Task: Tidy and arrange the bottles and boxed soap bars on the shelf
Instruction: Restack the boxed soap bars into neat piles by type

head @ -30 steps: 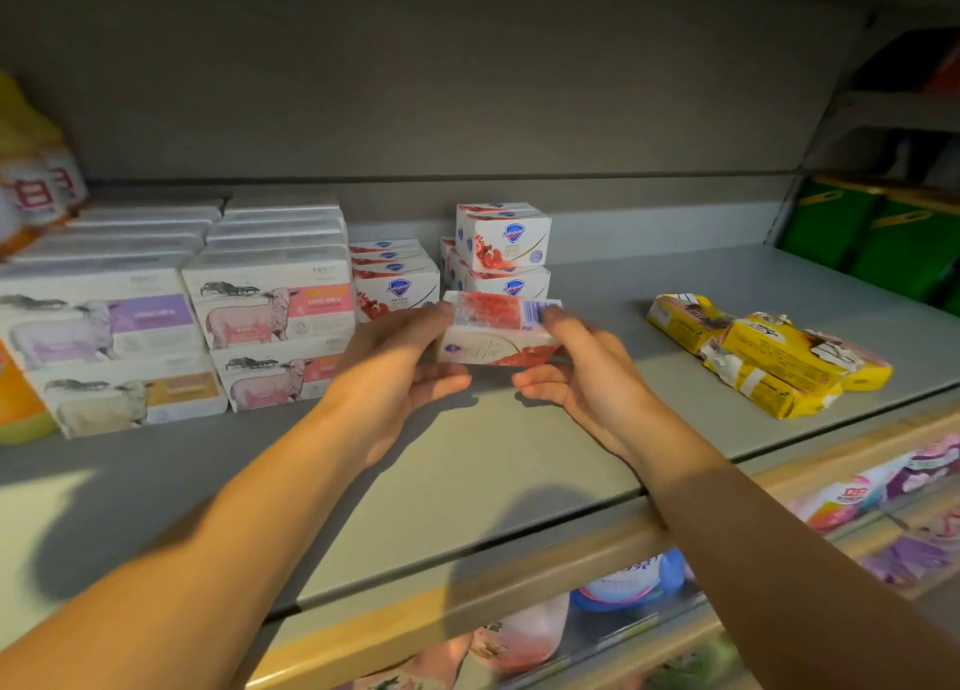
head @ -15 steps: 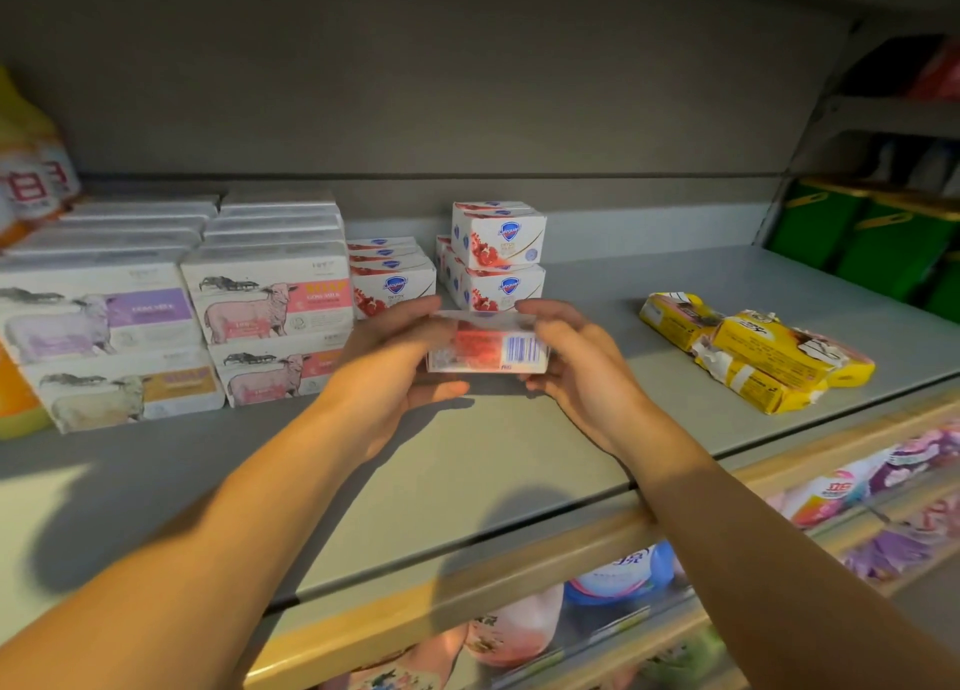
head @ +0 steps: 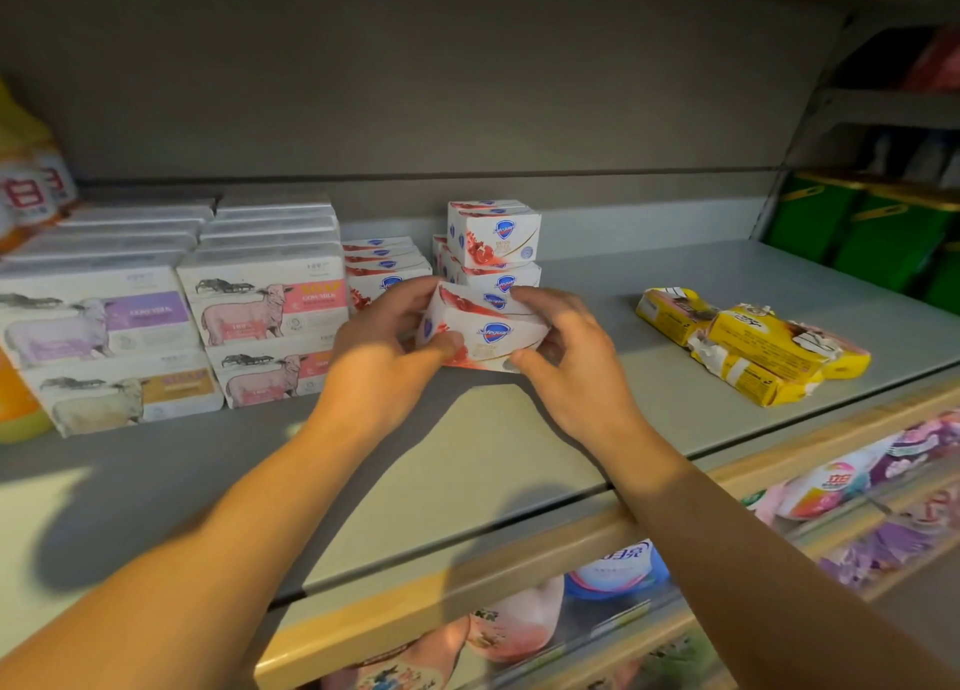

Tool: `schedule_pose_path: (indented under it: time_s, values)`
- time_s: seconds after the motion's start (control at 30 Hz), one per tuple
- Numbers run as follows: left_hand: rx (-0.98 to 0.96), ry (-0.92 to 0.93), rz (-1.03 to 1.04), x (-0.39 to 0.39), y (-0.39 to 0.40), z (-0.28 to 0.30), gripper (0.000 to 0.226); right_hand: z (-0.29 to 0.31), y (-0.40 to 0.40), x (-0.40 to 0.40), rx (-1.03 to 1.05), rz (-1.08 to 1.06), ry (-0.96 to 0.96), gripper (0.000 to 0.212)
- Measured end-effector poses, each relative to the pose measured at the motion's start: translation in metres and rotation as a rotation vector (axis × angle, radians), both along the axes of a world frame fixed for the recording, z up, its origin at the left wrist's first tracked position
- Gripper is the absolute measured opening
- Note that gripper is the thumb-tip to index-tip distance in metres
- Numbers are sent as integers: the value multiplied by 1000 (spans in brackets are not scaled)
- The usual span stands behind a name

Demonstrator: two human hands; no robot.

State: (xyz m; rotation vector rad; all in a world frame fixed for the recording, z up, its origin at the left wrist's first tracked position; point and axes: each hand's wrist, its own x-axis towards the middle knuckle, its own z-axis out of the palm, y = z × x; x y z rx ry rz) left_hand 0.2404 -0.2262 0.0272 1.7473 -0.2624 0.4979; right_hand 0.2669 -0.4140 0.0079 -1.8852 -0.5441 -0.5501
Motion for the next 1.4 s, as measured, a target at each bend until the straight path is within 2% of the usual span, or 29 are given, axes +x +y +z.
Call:
schedule_pose_path:
  time_s: [0.1,0.23,0.33,0.47,0.63,0.7,0.8,0.93,1.13,1.27,1.4]
  values:
    - [-4,-14,1,-1,3,1,52,-1,-3,-1,-78,-37,-58,57]
    - [51,47,-4,-4,2,1,49,0,-2,-1,6,-25,47,50]
    - [154,75,63,-7,4,-2,38,2,-4,1,-11,-38,64,49]
    - [424,134,207,-13,8,-4,40,2,-5,3,-144,-126,84,47]
    - [915,90,100,-38,25,-5,47,2,-5,4,-305,-243,5,42]
    - [1026,94,94,-50,36,-8,54,0,-4,2,-378,-261,-43,39]
    - [1022,125,108,-57,42,-10,59,-1,-4,2,-485,-277,-100,38]
    - [1012,130,121,-55,43,-12,48,5,4,6,-616,-262,-205,40]
    - [1011,129,138,-53,42,-17,48,16,39,44,-783,-165,-194,44]
    - [1019,127,139,-50,43,-18,54,14,66,67,-823,-185,-249,43]
    - [1015,106,150,-48,44,-21,48,9,83,80,-842,-204,-324,43]
